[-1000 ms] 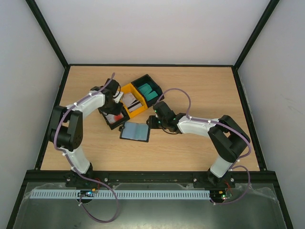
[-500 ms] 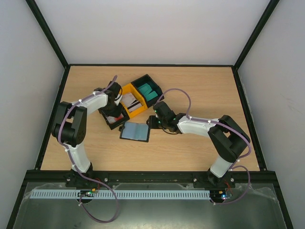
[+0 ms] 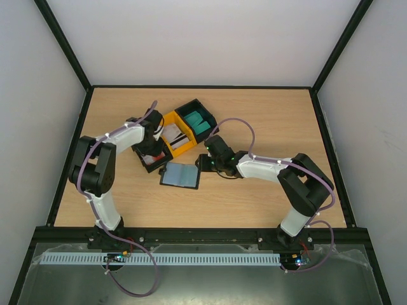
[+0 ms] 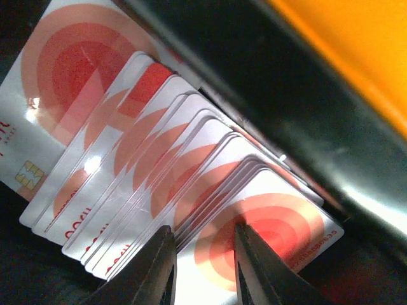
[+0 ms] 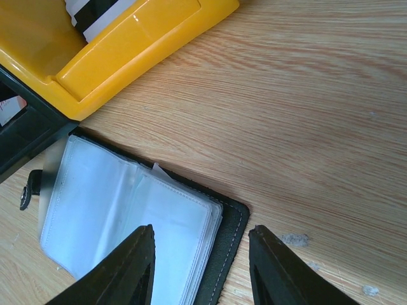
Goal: Put the credit cards into the card holder
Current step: Pick up the credit card from the storage box.
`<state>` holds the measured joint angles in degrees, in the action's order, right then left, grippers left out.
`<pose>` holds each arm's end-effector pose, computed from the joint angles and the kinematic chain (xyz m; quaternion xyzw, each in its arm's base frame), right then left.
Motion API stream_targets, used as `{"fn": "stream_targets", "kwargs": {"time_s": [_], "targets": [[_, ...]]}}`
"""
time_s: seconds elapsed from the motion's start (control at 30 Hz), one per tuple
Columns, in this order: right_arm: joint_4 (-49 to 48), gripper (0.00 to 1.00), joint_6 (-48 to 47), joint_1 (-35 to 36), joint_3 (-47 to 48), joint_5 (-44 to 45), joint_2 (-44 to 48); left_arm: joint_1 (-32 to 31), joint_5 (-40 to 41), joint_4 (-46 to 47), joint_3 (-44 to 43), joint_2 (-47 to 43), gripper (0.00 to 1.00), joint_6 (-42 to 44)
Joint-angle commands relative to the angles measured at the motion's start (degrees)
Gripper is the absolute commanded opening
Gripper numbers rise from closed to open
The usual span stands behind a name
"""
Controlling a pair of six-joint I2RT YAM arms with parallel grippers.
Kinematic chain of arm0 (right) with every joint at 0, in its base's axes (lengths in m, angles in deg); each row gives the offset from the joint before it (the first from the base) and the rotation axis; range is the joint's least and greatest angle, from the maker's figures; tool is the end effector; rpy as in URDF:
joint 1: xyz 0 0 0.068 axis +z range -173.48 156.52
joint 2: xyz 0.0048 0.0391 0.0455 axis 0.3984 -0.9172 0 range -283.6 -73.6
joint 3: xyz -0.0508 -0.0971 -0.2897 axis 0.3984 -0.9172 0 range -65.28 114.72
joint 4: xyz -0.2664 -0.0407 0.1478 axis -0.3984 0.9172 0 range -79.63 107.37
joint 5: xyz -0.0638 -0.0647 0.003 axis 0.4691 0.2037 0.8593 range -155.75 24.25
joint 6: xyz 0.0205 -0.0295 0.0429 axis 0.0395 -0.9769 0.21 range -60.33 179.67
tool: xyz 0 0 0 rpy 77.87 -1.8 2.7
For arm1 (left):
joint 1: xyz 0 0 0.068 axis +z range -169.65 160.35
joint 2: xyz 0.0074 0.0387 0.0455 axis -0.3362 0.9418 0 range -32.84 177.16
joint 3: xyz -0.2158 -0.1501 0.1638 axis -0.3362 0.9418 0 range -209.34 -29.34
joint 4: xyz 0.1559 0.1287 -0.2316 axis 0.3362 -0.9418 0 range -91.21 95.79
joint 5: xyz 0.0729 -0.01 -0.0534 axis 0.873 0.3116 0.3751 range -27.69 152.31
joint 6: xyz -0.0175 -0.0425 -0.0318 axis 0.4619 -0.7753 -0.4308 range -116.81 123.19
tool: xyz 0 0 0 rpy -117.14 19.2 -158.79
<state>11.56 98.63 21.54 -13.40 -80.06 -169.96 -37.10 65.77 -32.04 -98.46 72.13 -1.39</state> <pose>0.2638 0.2775 0.1712 -0.0955 0.9151 0.3361 0.2010 0.3849 -0.1186 0.1740 0.1067 0.9837 0.0022 0.1450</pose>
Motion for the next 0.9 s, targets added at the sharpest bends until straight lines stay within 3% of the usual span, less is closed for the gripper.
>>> {"fn": "stream_targets", "kwargs": {"time_s": [0.0,0.87], "targets": [[-0.4,0.41,0.2,-0.2,-0.4,0.0,-0.4,-0.9,-1.8,-2.7,1.7,-2.7,0.27,-0.6],[-1.1,0.41,0.5,-0.1,-0.2,-0.2,-2.0,-3.8,-9.2,-3.8,5.2,-8.6,0.25,-1.9]]}}
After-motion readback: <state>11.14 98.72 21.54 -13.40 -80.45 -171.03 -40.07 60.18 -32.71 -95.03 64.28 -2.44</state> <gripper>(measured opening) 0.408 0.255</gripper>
